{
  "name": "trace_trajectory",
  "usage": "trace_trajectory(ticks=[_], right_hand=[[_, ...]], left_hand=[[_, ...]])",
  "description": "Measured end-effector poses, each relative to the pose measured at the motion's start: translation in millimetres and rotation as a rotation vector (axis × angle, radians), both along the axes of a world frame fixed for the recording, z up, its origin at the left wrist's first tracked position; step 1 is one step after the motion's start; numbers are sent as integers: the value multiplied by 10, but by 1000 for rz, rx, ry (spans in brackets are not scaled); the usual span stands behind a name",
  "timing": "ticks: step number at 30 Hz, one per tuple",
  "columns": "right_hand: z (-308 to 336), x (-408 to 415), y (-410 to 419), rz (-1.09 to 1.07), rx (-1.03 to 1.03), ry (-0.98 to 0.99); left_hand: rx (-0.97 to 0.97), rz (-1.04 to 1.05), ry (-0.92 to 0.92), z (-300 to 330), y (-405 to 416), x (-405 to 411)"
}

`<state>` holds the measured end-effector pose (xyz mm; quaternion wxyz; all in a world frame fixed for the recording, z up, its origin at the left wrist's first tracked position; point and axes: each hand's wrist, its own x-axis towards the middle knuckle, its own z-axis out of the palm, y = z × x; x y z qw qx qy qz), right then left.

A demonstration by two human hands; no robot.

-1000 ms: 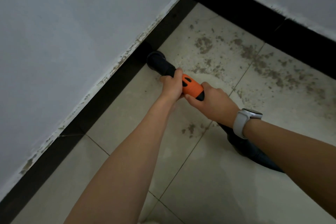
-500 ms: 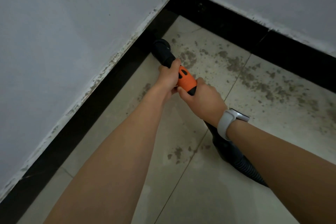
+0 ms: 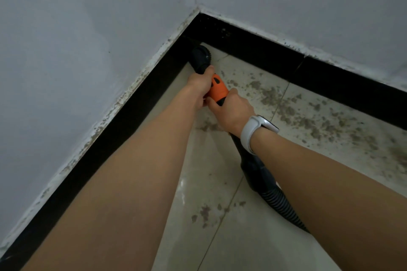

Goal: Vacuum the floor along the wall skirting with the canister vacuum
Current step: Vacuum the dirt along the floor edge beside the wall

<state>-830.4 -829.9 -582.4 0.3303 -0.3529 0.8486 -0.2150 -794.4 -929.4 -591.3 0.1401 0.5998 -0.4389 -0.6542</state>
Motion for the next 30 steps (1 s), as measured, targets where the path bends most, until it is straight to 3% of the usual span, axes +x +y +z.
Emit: trace_trajectory(ticks=[5,14,23,30], right_hand=[[21,40,124,56,-5,-67],[256,615,907,346,40,67],[409,1383,1513,532,66,-3],[355,1684,1696,692,105,-40]], left_hand=[[37,10,-11,22,114,135],[100,145,34,208,890,1068],[89,335,-90,175,1646,2016],[92,559,-74,168,2079,2387]])
